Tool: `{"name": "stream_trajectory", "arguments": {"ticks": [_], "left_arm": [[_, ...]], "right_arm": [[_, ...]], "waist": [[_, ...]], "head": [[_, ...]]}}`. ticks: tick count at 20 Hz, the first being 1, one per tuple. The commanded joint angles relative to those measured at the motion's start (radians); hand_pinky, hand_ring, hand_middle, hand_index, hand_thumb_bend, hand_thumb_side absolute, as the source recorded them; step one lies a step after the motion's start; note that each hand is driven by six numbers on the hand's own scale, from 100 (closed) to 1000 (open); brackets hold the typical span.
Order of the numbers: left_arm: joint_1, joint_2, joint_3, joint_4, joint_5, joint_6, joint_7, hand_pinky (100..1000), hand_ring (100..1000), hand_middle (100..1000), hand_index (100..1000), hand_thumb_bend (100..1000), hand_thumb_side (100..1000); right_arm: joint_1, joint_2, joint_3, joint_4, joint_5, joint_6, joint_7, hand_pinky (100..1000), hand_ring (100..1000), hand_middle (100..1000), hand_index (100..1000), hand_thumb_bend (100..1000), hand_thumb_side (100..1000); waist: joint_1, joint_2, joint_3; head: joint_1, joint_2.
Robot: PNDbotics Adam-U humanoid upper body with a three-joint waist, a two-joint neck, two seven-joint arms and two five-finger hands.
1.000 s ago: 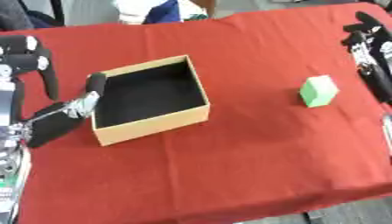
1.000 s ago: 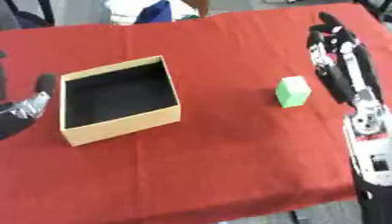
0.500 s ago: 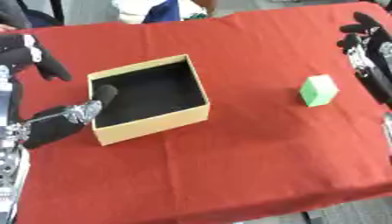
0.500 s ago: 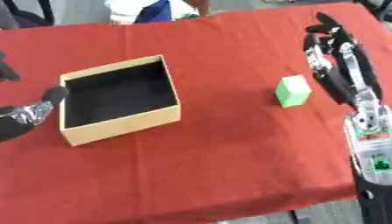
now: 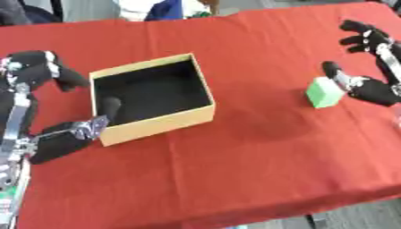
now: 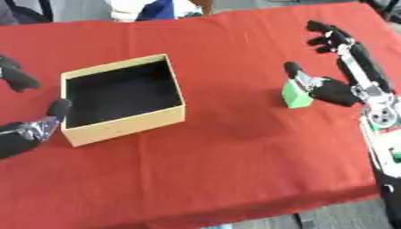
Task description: Pick up objects on the table and place them in the box.
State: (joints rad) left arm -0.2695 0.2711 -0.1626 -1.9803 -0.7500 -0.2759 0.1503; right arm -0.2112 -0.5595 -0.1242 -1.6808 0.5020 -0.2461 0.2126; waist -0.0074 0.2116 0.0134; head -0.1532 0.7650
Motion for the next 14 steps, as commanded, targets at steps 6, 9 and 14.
{"name": "stream_trajectory", "arguments": {"ticks": [6, 9, 14], "left_arm": [[0.033, 0.016, 0.058, -0.02, 0.113, 0.056, 0.069, 573, 359, 367, 524, 227, 368], [0.048, 0.021, 0.078, -0.02, 0.155, 0.068, 0.071, 574, 359, 368, 527, 182, 388], [0.06, 0.028, 0.107, -0.02, 0.229, 0.072, 0.046, 580, 367, 377, 537, 153, 415]], "right_arm": [[-0.05, -0.213, 0.134, 0.158, 0.02, -0.061, 0.112, 789, 845, 953, 1000, 394, 625], [-0.068, -0.281, 0.173, 0.2, -0.018, -0.084, 0.154, 794, 852, 966, 1000, 399, 618], [-0.075, -0.395, 0.19, 0.218, -0.092, -0.107, 0.217, 797, 854, 969, 1000, 403, 629]], "waist": [[-0.015, -0.005, 0.018], [-0.02, -0.002, 0.028], [-0.023, 0.003, 0.04]], "head": [[-0.025, 0.005], [-0.032, 0.005], [-0.04, 0.005]]}}
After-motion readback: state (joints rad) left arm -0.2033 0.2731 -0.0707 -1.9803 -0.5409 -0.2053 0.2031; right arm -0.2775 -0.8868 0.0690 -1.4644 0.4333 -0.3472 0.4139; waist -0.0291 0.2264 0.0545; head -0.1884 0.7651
